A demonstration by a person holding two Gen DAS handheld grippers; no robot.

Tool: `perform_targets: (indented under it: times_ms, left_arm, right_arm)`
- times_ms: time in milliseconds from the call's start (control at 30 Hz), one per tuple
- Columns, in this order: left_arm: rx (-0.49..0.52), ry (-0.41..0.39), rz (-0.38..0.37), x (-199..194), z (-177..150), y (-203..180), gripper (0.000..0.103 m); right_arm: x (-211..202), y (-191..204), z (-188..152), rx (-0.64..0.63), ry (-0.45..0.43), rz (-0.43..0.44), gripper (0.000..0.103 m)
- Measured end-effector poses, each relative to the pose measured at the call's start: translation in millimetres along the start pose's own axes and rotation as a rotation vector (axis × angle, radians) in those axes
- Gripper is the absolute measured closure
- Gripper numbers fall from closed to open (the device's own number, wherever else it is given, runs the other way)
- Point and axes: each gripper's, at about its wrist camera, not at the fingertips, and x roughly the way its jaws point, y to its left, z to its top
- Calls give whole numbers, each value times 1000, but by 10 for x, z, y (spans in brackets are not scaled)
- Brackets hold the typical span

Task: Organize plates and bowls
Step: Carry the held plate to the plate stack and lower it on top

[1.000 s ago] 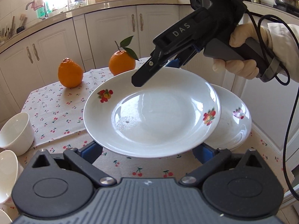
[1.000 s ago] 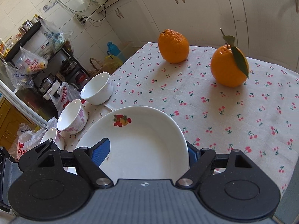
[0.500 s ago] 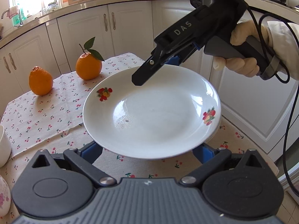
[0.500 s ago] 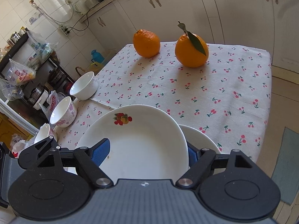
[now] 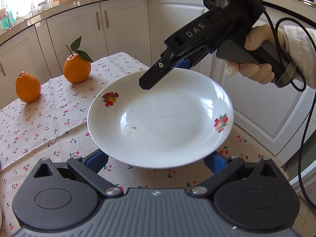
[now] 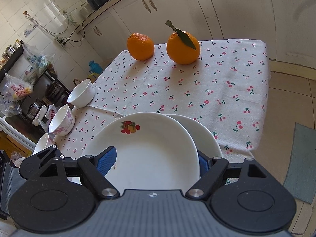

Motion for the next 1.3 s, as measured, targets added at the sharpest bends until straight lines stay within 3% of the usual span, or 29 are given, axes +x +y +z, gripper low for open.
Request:
perform_targets:
  times_ms: [667, 1300]
  left_arm:
    - [-22, 8, -50, 102, 2, 80, 2]
    - [-17, -15, -75, 68, -28, 125, 1]
  right_arm:
    - [-64, -74, -119, 20, -10, -32, 17]
    - [-172, 49, -196, -7, 5, -129, 17]
